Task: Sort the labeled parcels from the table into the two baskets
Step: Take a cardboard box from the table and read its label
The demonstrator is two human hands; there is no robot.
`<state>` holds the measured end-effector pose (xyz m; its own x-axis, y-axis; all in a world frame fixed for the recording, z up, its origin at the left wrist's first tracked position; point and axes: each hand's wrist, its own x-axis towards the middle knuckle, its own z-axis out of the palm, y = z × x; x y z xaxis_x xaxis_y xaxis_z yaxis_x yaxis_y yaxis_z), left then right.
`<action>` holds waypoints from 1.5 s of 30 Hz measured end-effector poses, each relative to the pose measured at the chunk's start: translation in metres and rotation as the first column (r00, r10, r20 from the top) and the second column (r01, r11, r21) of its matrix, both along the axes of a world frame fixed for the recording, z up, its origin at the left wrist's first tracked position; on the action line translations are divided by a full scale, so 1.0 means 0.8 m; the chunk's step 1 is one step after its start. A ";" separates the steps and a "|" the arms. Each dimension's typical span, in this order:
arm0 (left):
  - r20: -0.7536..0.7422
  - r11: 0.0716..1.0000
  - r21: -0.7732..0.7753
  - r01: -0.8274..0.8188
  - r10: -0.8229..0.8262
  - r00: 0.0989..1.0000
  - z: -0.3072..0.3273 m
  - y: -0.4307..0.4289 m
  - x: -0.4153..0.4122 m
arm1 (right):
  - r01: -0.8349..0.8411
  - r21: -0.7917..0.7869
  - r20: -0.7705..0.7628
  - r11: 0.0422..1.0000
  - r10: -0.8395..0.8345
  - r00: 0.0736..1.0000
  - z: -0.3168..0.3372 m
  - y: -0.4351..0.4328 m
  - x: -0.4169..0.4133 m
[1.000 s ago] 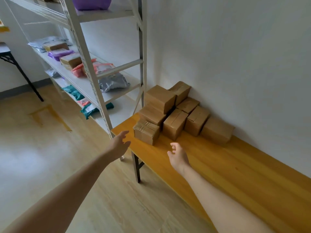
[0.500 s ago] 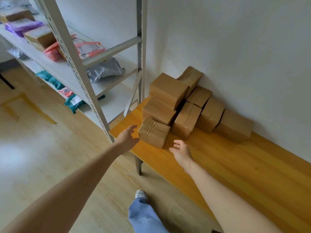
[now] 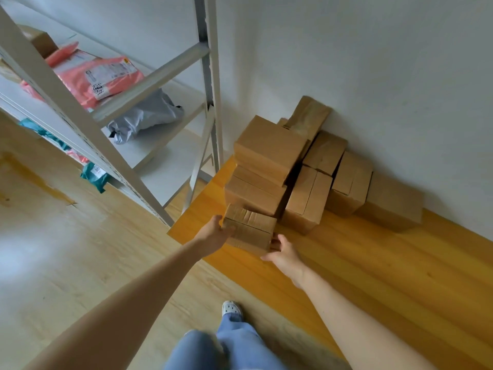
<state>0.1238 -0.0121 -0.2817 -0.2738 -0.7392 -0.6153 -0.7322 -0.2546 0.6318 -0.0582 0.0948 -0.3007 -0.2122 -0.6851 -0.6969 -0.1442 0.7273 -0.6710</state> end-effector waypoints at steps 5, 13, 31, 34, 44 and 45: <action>0.024 0.991 0.023 0.135 -0.136 0.990 0.001 -0.009 0.009 | 0.027 0.022 0.003 0.999 -0.027 1.000 -0.005 0.002 0.011; -0.101 0.936 -0.007 0.352 -0.351 0.931 0.041 -0.047 0.031 | 0.279 -0.128 0.008 0.952 -0.280 0.960 0.020 0.010 0.057; -0.409 0.809 -0.302 0.505 -0.588 0.698 0.140 -0.058 -0.002 | 0.689 -0.441 0.103 0.576 -0.729 0.676 0.155 0.045 0.068; -0.514 0.838 -0.268 0.475 -0.541 0.665 0.181 -0.059 -0.033 | 0.673 -0.524 0.074 0.522 -0.760 0.646 0.191 0.040 0.042; -0.668 0.884 -0.275 0.377 -0.458 0.586 0.289 -0.064 -0.118 | 0.660 -0.697 0.072 0.281 -0.888 0.454 0.281 0.012 -0.035; -0.666 0.886 -0.284 0.366 -0.457 0.589 0.292 -0.066 -0.125 | 0.652 -0.706 0.063 0.276 -0.892 0.447 0.286 0.011 -0.040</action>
<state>0.0241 -0.0652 -0.0478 -0.8749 -0.4832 -0.0316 -0.0696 0.0609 0.9957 -0.0900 0.1040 -0.0722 -0.9684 -0.2484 -0.0208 -0.0017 0.0900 -0.9959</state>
